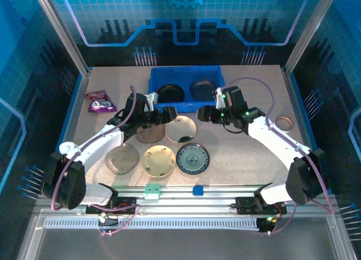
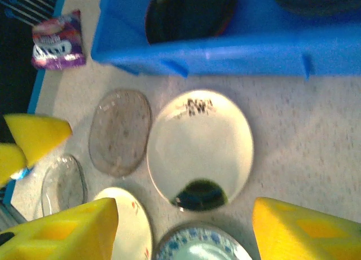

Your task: Place the plates into the plastic bin on the countertop

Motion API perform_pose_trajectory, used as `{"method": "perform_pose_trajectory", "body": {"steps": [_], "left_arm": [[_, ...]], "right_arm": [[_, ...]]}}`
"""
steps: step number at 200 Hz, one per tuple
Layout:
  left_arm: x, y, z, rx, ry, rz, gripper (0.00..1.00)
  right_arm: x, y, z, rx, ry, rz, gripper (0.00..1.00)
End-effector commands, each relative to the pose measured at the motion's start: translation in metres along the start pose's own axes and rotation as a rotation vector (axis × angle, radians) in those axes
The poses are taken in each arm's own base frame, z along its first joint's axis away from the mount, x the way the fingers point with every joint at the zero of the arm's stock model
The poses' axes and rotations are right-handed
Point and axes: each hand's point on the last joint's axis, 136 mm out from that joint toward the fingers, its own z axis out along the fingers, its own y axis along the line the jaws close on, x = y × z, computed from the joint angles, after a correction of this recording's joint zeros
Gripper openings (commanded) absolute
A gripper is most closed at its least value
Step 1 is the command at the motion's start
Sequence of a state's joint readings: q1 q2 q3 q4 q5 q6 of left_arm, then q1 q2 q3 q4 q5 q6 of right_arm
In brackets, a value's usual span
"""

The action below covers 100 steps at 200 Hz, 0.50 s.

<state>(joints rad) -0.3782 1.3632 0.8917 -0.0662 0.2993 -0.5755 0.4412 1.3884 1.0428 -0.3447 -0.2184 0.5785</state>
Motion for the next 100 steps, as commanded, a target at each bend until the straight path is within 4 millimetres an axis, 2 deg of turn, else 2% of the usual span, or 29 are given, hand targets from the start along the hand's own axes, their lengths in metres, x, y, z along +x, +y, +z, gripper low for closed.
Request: {"method": "perform_pose_trajectory", "body": {"steps": [1, 26, 53, 55, 71, 100], "left_arm": [[0.009, -0.003, 0.004, -0.023, 0.045, 0.037, 0.95], [0.025, -0.001, 0.003, -0.047, 0.089, 0.046, 0.94], [0.038, 0.001, 0.002, -0.052, 0.111, 0.048, 0.94], [0.039, 0.002, 0.002, -0.053, 0.113, 0.048, 0.94], [0.038, 0.005, 0.001, -0.070, 0.105, 0.047, 0.94], [0.032, 0.002, 0.000, -0.065, 0.071, 0.031, 0.93]], "right_arm": [[0.036, -0.001, -0.001, -0.003, 0.081, -0.017, 0.65], [0.060, -0.013, -0.003, 0.033, 0.146, -0.011, 0.63], [0.078, -0.022, -0.002, 0.047, 0.185, 0.017, 0.62], [0.084, -0.025, 0.000, 0.053, 0.199, 0.023, 0.62], [0.103, -0.033, 0.006, 0.068, 0.251, 0.044, 0.61], [0.122, -0.044, 0.010, 0.119, 0.311, 0.052, 0.60]]}}
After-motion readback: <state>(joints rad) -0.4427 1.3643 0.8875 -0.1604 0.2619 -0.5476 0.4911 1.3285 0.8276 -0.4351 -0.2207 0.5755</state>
